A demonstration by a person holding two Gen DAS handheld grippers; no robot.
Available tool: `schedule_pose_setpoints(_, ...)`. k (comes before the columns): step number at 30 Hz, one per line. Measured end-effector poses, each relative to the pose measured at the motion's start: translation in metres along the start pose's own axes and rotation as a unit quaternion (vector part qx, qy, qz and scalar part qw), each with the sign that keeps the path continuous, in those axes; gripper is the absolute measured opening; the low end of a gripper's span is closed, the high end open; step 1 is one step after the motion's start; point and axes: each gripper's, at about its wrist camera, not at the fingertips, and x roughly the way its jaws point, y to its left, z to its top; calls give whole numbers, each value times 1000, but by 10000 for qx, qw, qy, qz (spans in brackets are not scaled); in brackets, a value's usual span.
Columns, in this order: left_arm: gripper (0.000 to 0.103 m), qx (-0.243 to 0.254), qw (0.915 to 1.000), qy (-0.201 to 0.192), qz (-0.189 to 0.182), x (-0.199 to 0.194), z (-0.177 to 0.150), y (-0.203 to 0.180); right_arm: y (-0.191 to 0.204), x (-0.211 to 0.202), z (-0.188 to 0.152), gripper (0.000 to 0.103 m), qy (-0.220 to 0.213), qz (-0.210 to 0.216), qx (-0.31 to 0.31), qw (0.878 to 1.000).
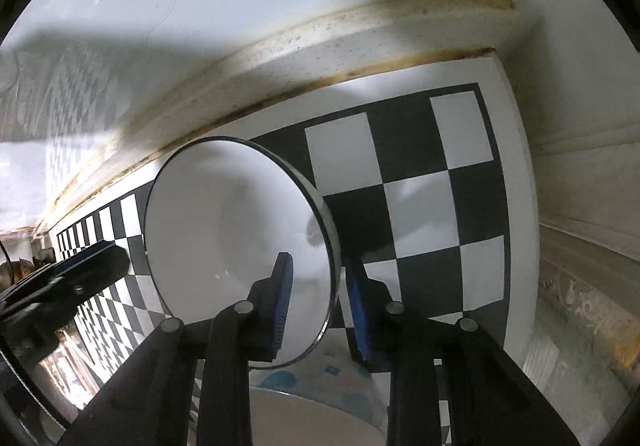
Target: Organize plates and bowls
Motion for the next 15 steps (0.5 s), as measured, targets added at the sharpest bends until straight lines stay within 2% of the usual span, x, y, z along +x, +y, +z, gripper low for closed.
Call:
schedule_pose_setpoints(7,35,156,9985,516,40,44,12,-13,-10,10,1,30,108,6,81,9999)
schedule_pose_setpoints(9,28,240,9985,487,79,55,16,-20,-12,11,0,26,94,10,81,9999)
schedule_pose_setpoints(10,15,285,9984,481,91,59,15,-22,-7,14,0,20,78,-10,80,9999)
schedule_pose_setpoints(11,10,275,9983,501,116,64,17,-24,-8,15,-1,17,62,34,78,9999)
schedule_pose_setpoints(12,10,256,9983,520,74,67,21,-28,-11,13,2,12,58,132,86,9999)
schedule_pose_setpoints(15,8,276,9985,458,121,69,20,-31,-5,16,-3,11,15,71,69,10000)
